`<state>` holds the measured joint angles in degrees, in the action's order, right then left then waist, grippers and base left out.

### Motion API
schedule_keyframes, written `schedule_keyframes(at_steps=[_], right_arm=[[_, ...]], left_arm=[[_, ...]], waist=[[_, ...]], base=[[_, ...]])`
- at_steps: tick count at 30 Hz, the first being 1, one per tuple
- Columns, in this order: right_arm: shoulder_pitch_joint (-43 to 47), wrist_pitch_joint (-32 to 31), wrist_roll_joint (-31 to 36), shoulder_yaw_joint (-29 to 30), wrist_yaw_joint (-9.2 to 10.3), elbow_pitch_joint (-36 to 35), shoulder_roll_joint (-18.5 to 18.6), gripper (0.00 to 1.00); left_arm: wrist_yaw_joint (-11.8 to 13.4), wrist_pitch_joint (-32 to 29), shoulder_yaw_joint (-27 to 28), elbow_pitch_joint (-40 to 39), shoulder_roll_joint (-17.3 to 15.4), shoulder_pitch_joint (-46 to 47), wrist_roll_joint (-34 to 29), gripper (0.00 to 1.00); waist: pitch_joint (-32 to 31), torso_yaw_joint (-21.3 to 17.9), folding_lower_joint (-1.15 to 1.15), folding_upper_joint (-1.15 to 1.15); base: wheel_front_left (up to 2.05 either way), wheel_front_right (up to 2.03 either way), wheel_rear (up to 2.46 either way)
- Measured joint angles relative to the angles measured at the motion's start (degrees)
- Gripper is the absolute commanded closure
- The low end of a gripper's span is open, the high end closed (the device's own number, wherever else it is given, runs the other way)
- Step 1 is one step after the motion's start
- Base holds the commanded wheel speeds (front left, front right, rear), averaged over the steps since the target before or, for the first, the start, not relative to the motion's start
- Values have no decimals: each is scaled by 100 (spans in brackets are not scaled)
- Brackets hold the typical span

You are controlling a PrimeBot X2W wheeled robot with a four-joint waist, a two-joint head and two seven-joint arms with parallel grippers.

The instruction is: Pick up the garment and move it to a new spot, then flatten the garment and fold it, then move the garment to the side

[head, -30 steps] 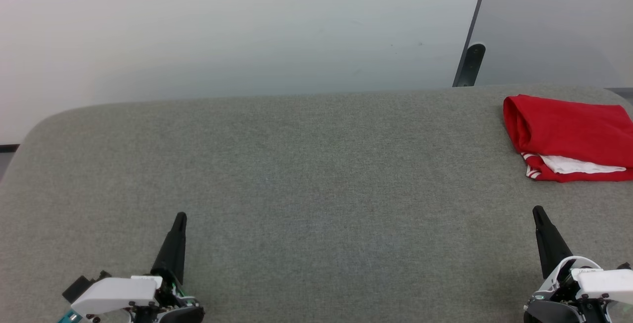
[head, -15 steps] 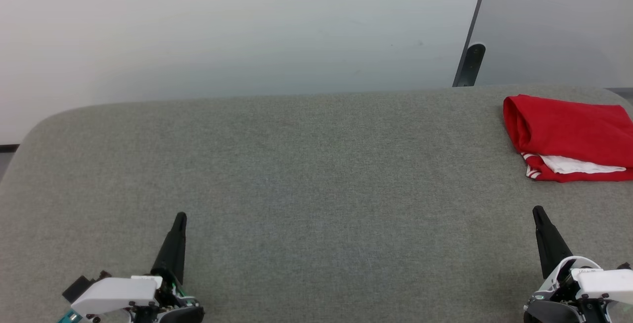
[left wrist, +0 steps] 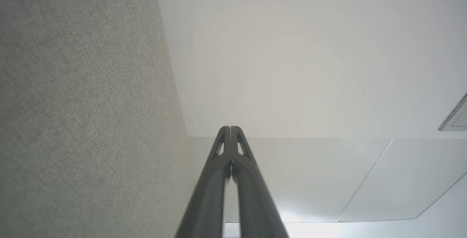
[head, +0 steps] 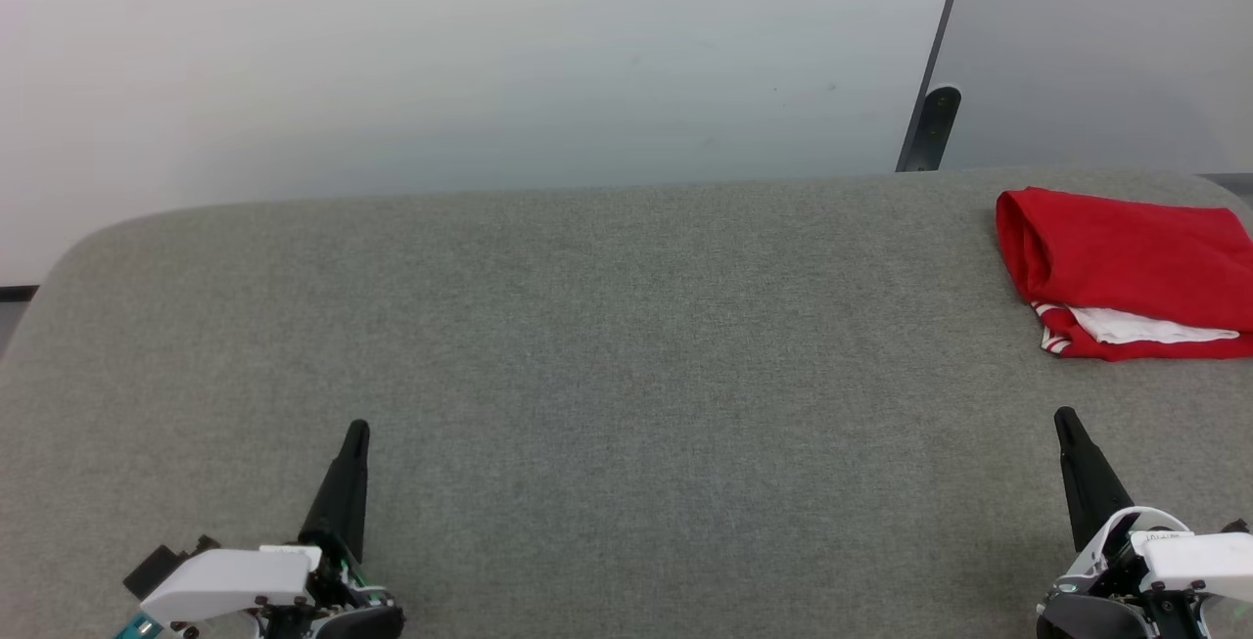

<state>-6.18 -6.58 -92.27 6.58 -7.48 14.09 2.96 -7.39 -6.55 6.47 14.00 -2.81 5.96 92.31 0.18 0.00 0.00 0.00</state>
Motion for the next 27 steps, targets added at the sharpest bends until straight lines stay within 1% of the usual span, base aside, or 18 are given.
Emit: schedule_keyframes(at_steps=[27], right_arm=[[0,0,0,0,0,0,0,100]], left_arm=[[0,0,0,0,0,1,0,100]], waist=[[0,0,0,0]], base=[[0,0,0]])
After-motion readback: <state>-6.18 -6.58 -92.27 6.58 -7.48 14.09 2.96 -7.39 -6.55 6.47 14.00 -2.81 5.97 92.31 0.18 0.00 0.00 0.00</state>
